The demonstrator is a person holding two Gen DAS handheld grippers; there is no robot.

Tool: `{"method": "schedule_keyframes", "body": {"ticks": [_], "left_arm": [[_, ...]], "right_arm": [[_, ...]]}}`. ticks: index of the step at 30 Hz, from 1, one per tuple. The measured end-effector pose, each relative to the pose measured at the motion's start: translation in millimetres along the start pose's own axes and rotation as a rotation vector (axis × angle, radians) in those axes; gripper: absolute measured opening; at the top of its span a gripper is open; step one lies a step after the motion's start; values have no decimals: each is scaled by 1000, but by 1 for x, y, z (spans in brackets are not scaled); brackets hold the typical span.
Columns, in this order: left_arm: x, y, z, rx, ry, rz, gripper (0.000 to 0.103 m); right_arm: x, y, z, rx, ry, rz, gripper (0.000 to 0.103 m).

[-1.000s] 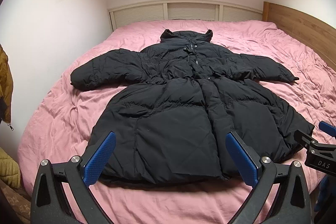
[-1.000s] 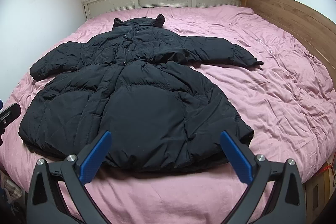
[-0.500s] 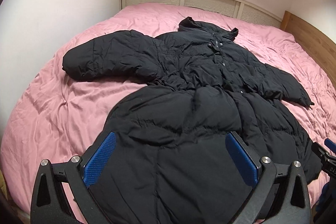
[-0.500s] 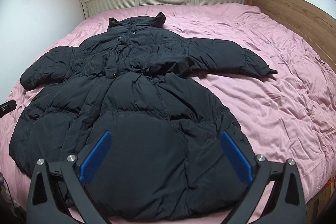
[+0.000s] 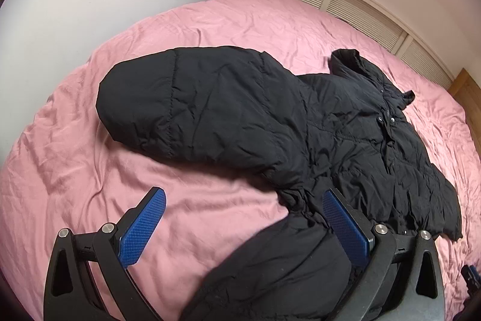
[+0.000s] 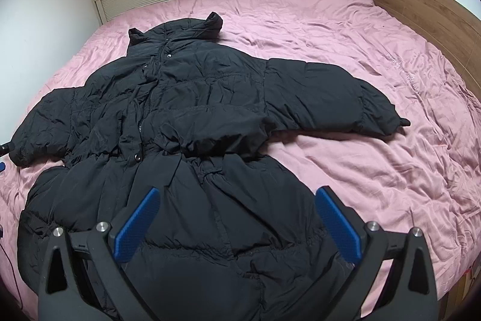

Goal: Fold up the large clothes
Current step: 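Grasp the black coat sleeve cuff with the left gripper and lift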

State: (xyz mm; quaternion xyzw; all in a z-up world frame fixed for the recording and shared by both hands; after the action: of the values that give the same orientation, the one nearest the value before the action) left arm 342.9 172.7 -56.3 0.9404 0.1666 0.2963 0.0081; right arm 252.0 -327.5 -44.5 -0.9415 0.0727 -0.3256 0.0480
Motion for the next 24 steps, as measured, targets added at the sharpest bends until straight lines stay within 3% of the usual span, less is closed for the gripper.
{"method": "schedule_keyframes", "body": {"ticks": [4, 14, 24], "left_arm": [[24, -37, 26, -39, -27, -126, 102], [55, -108, 80, -210, -100, -574, 98], [40, -111, 115, -261, -215, -705, 97]], "right_arm": [[19, 2, -2, -30, -28, 13, 103], [54, 6, -11, -94, -57, 41, 103], [74, -1, -20, -128, -64, 61, 103]]}}
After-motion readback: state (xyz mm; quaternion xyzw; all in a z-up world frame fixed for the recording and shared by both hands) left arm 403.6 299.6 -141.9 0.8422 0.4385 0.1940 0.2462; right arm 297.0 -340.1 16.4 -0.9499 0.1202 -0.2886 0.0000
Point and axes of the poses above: each gripper's, at about its wrist camera, not at the fingertips, and z roughly the way its jaws point, y to its right, x to its top, the point moved 6 cm from there along z, roughly the way its jaws point, and after that the axes turned 7 degrees about x, right-handed, at the moved point
